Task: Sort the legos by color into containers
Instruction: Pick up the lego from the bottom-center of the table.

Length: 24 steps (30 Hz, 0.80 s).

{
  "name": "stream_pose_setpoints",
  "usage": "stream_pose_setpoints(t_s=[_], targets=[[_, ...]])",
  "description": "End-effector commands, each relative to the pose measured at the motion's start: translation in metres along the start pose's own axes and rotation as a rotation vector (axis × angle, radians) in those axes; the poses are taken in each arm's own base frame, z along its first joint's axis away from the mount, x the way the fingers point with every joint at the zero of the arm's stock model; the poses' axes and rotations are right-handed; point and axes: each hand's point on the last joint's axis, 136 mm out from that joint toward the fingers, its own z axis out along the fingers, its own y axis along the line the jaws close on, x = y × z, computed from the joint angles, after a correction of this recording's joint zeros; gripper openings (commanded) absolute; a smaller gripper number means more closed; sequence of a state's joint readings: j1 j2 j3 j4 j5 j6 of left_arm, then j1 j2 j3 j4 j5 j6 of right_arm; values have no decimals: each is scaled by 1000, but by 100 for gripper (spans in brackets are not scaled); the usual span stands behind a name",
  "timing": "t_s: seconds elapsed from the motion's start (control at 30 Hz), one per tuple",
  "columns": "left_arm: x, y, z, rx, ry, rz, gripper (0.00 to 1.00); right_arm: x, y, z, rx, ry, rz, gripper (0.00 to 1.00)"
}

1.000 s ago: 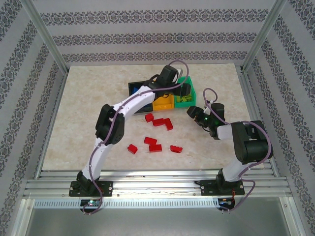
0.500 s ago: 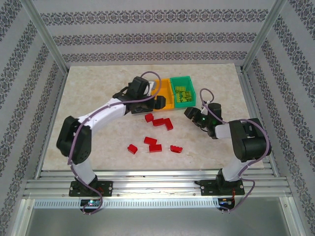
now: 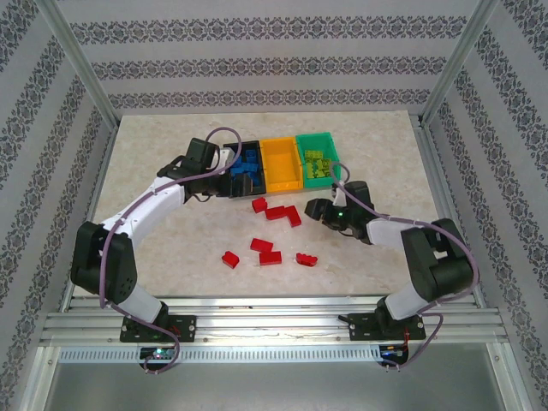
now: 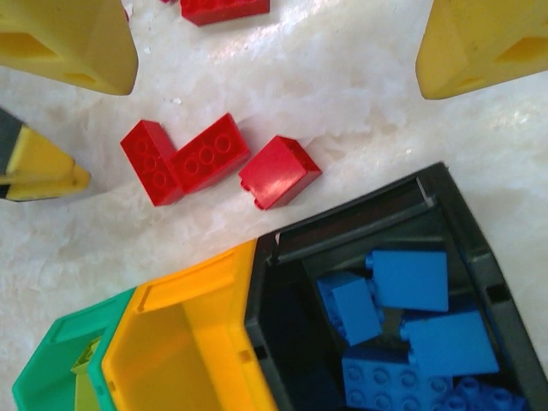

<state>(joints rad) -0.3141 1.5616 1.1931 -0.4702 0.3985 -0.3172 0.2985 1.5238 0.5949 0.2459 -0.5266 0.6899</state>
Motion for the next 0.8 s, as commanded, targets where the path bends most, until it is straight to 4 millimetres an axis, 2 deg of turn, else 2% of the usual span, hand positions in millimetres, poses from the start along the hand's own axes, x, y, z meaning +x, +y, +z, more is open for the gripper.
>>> stream_pose_setpoints(t_s=[0.0,0.13,0.27,0.37,0.53,0.67,0.77], targets=[[8,-8,-21,37,27,7,85,41,6,-16,145,180,-152,59],[5,-12,-41,47,23,28,85,65,6,-37,297,289,-287,60],[7,-6,-51,6,43,86,85,85,-1,-51,413,375,-359,64],[9,2,-49,-20,40,102,85,109,6,-48,402,479,-439,66],[18,6,-38,6,40,59,85,134,-8,-47,543,591,-590,66],[17,9,-41,-11,37,64,85,142,-17,-41,589,612,-622,61],[19,8,-39,2,43,54,85,147,-22,-35,608,635,-639,48]])
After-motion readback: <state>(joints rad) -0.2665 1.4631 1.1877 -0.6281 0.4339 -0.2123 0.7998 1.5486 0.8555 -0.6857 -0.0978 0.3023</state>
